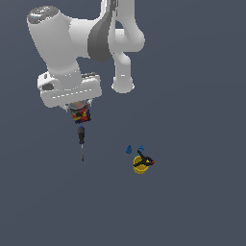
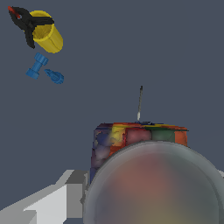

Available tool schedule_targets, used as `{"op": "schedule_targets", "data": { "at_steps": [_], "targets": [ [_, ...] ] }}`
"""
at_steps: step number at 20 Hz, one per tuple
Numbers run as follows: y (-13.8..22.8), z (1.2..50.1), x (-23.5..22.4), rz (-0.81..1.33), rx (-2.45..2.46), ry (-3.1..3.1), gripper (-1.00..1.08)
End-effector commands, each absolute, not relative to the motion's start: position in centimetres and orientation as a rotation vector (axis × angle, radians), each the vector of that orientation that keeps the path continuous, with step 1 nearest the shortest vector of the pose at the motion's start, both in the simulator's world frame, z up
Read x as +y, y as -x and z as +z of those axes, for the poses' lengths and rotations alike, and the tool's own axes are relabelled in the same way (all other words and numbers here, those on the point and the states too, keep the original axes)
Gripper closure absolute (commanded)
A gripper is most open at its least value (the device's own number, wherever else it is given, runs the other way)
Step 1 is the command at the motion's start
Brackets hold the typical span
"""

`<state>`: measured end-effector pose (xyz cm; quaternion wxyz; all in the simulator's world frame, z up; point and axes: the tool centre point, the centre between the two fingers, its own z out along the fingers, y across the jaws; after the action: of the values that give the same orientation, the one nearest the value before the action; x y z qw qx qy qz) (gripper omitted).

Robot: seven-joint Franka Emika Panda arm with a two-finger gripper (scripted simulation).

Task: Pick up a designated object from a clutter of objects.

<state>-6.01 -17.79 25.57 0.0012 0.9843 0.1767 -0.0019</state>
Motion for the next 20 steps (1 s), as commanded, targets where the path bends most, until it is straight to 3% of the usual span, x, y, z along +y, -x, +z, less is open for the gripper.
{"op": "schedule_targets", "data": {
  "at_steps": [1, 11, 20],
  "targets": [
    [5.2, 28.1, -17.9, -0.003, 0.555, -3.089, 1.08],
    [2.2, 36.8, -18.5, -0.001, 0.558, -3.09, 1.08],
    [0.6, 40.9, -18.9, 0.0, 0.56, -3.091, 1.08]
  ]
}}
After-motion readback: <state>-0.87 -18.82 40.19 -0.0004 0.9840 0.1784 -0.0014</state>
